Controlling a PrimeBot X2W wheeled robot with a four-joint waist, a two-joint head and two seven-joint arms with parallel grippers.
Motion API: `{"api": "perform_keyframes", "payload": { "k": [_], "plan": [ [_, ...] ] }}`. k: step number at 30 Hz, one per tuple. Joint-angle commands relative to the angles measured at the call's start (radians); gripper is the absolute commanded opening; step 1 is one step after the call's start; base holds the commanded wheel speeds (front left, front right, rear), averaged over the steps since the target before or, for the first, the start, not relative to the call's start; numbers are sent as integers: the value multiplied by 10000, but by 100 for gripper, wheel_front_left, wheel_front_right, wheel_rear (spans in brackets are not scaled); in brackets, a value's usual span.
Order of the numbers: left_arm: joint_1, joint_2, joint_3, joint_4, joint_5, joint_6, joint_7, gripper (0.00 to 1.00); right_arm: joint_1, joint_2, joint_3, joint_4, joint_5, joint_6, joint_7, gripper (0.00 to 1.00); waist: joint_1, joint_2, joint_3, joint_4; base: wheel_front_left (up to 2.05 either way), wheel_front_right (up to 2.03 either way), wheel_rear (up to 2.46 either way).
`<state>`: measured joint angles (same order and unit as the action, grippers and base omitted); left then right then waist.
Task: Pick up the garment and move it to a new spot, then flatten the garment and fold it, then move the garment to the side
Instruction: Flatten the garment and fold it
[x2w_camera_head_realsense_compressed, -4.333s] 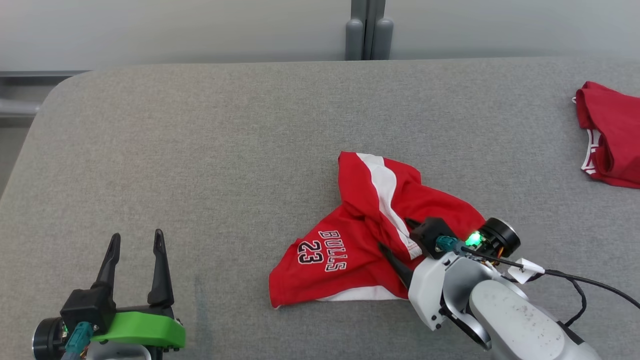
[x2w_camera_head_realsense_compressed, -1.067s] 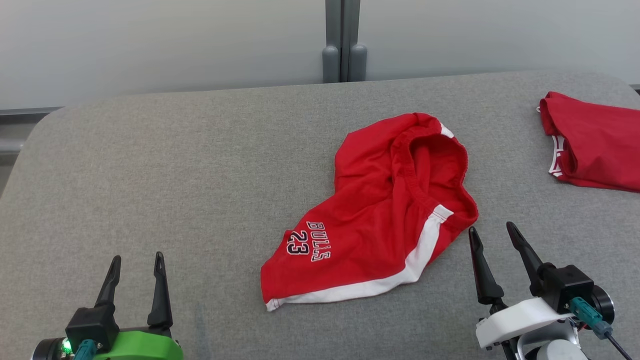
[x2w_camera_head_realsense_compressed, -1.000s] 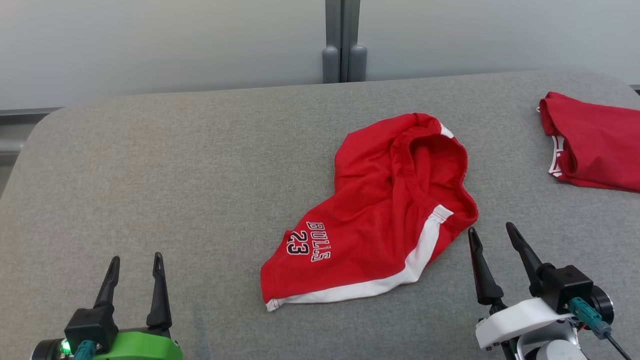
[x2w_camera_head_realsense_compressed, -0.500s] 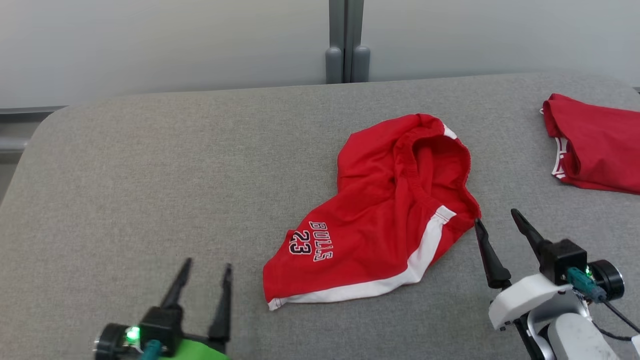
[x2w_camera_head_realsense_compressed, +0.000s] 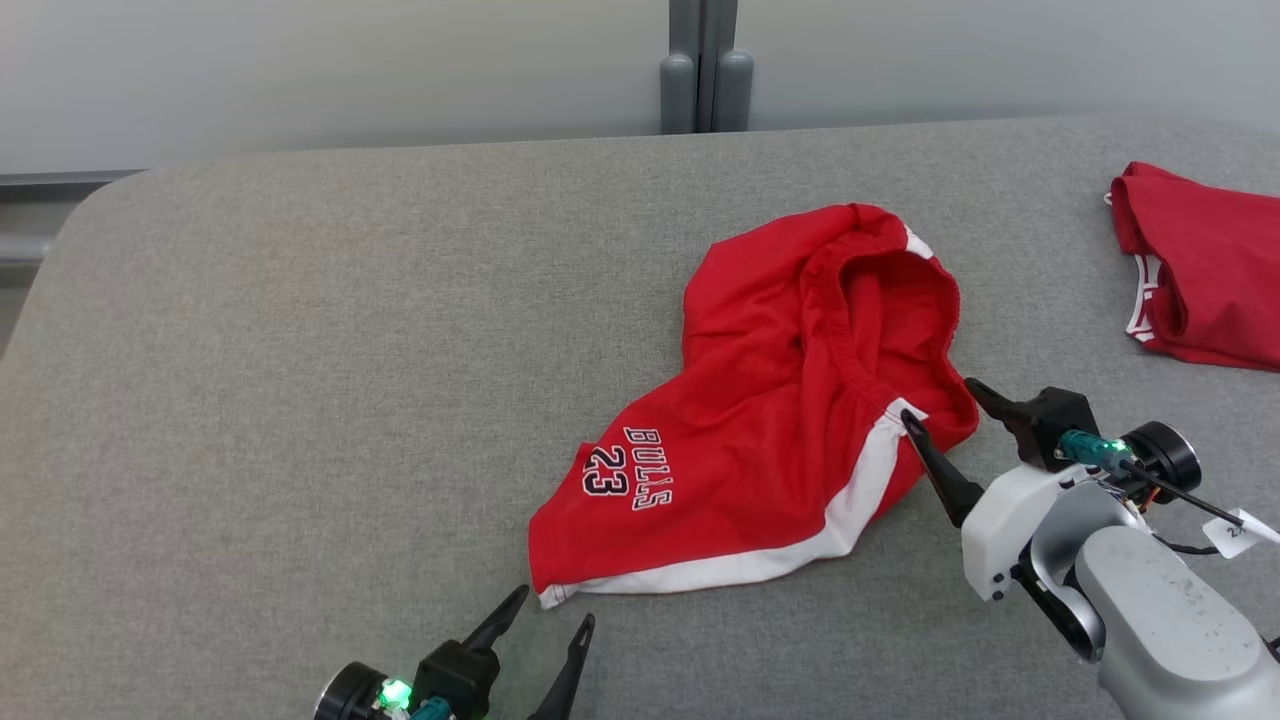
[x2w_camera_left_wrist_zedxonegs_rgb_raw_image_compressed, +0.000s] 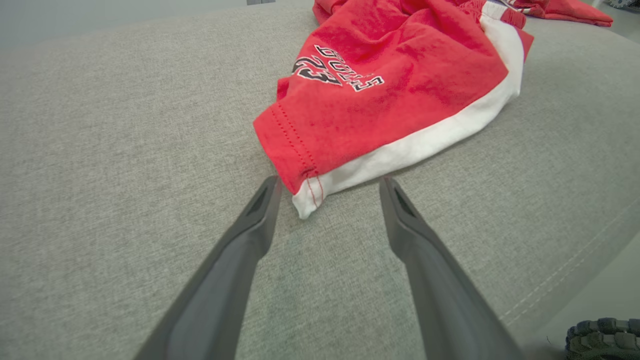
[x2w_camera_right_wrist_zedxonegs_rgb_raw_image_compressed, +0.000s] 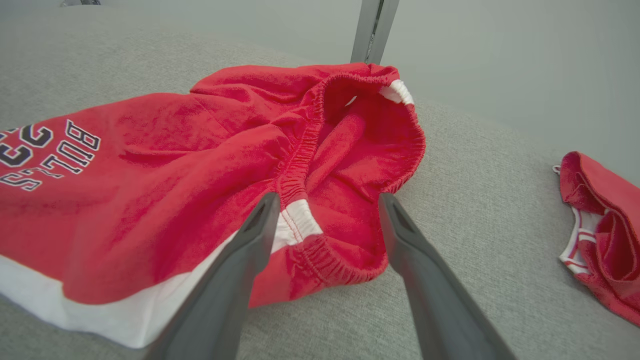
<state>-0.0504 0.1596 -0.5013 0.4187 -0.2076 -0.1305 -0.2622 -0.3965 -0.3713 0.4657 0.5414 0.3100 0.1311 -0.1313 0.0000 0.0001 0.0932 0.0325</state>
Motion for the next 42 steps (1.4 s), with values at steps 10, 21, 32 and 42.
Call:
{"api": "perform_keyframes", "payload": {
  "k": [10, 21, 32, 42],
  "plan": [
    [-1074, 57, -329, 1044, -574, 2, -28, 100, -1640, -533, 2510, 1190, 1592, -11, 126, 100, 0, -1, 509, 70, 0, 0, 0],
    [-1789, -119, -1148, 1614, -1163, 2, -28, 100, -2594, -953, 4944, 1437, 3367, -11, 490, 100, 0, -1, 819, 181, 0, 0, 0],
    [-1964, 71, -1191, 1237, -1969, 2, -28, 0, -2939, -1389, 6107, 1063, 4528, -11, -852, 0, 0, -1, 585, 117, 0, 0, 0],
    [-2565, 597, -2, -514, -1999, 2, -30, 0, -3190, -1411, 4629, -526, 5297, -11, -1335, 0, 0, -1, 466, -25, 0, 0, 0]
  ]
}}
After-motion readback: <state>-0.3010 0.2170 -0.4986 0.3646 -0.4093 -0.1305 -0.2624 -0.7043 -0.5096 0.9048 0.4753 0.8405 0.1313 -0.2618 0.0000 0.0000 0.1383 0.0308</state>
